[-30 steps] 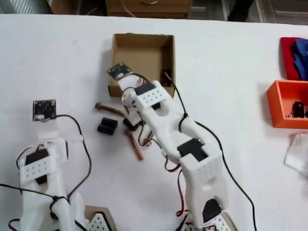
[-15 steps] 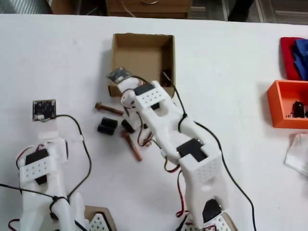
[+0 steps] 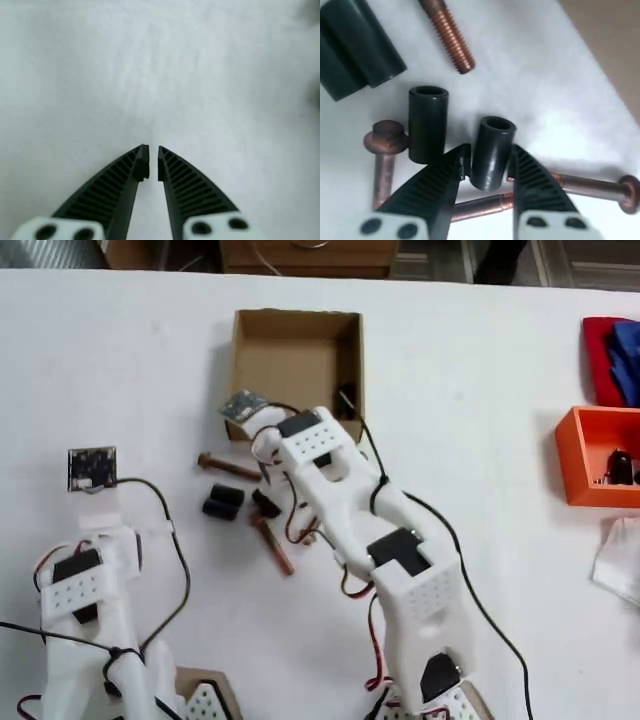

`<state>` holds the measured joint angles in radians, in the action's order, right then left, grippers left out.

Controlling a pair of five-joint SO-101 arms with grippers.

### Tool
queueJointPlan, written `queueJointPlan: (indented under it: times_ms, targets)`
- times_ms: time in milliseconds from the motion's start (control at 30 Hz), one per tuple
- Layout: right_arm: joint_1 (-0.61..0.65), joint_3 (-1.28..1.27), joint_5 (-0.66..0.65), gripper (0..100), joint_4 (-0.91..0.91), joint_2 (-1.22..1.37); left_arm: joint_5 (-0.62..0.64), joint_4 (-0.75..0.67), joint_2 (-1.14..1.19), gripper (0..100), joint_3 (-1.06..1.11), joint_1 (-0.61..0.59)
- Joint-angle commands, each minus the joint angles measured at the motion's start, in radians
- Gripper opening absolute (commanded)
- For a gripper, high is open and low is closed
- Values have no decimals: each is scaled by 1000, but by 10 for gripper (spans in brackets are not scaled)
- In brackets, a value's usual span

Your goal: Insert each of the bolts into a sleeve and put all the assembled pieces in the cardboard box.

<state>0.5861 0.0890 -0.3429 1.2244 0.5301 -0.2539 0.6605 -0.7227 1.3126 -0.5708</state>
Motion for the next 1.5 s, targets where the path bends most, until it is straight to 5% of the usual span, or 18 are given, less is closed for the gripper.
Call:
queueJointPlan:
  times_ms: [0, 400, 800, 1033, 1267, 1467]
  targets:
    - [-2, 9, -9, 21, 1, 4, 0, -17, -12, 60, -8, -5]
    - [-7, 28, -3, 22, -1, -54, 0, -17, -12, 60, -8, -5]
    - [-68, 21, 130, 22, 180, -619, -3, -12, -12, 60, -4, 43]
    - [-314, -279, 123, 22, 84, -963, 44, 54, -12, 64, -44, 238]
    - [-526, -761, 129, 22, -162, -1265, 456, 342, -11, 270, -252, 502]
    - [-561, -1045, 132, 22, -328, -1409, 489, 514, -11, 204, -446, 746]
